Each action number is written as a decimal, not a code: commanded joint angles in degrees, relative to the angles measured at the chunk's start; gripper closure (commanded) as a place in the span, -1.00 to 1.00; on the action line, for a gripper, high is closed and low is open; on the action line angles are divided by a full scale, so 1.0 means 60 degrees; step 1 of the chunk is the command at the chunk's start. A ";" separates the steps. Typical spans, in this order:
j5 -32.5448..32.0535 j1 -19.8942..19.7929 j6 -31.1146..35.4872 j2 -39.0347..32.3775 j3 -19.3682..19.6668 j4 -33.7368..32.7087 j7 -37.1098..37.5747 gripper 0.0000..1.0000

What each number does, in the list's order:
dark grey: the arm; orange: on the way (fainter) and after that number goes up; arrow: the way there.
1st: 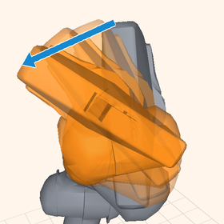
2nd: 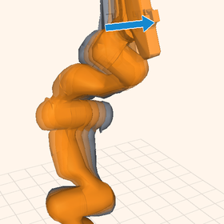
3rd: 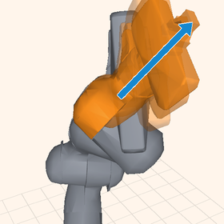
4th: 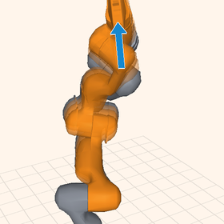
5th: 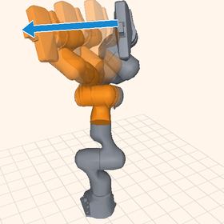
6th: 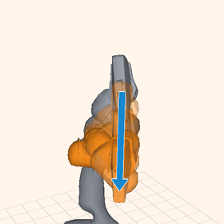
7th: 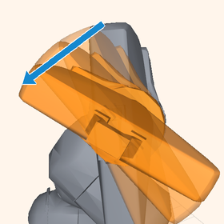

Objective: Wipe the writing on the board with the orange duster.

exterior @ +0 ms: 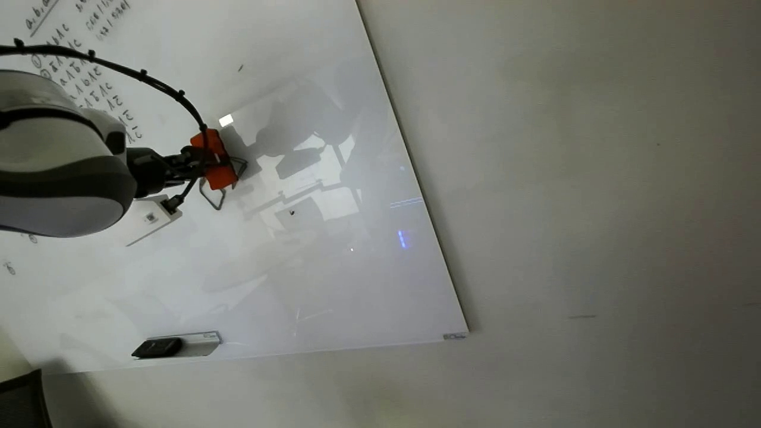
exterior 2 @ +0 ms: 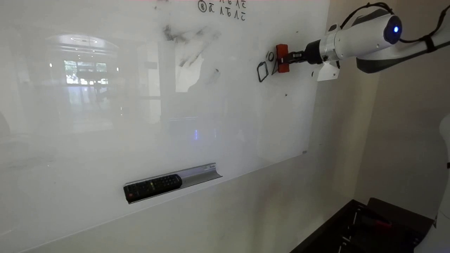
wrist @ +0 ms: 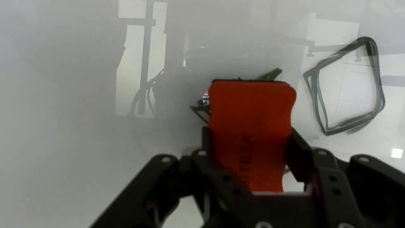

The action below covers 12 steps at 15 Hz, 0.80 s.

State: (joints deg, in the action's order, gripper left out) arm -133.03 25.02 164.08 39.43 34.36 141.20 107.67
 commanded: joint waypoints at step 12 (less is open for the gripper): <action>-0.3094 0.3120 -0.0373 0.0652 0.2917 -0.0840 0.1603 0.38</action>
State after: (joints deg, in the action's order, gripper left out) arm -148.43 37.34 163.63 42.17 48.82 138.20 115.62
